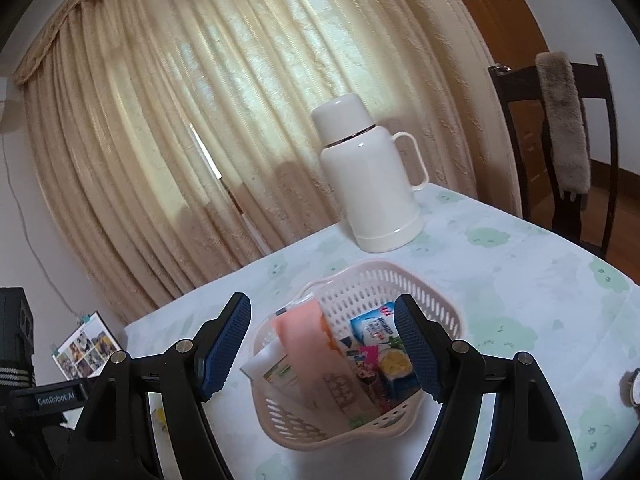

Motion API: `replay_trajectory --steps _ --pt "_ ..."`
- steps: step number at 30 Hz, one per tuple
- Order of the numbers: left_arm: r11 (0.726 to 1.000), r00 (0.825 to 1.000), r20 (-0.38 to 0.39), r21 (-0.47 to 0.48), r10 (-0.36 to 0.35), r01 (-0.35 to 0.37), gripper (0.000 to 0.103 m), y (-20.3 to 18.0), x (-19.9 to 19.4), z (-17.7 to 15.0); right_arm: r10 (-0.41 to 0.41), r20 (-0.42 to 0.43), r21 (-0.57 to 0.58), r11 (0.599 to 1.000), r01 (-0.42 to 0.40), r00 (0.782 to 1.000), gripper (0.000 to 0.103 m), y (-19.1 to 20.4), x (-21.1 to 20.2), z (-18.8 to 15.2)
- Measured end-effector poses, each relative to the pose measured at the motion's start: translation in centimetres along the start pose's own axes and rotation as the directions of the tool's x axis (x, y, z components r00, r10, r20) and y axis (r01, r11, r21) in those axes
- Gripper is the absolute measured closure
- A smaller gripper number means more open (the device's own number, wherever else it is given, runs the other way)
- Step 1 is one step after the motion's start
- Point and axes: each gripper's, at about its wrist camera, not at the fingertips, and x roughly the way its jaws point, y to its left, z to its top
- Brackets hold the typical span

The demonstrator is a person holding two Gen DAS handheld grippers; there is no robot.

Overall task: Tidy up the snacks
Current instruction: 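Move the left tool back to the green peanut bag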

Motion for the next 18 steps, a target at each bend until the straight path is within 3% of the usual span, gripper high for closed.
replay_trajectory --steps 7,18 --pt "0.997 0.998 -0.017 -0.055 0.059 -0.060 0.032 4.2 -0.7 -1.5 0.035 -0.024 -0.074 0.997 -0.036 0.999 0.028 1.7 0.4 -0.9" --pt "0.995 0.988 -0.113 -0.009 0.102 -0.103 0.028 6.7 -1.8 -7.0 0.074 -0.102 -0.182 0.979 -0.092 0.992 0.028 4.2 1.8 -2.8"
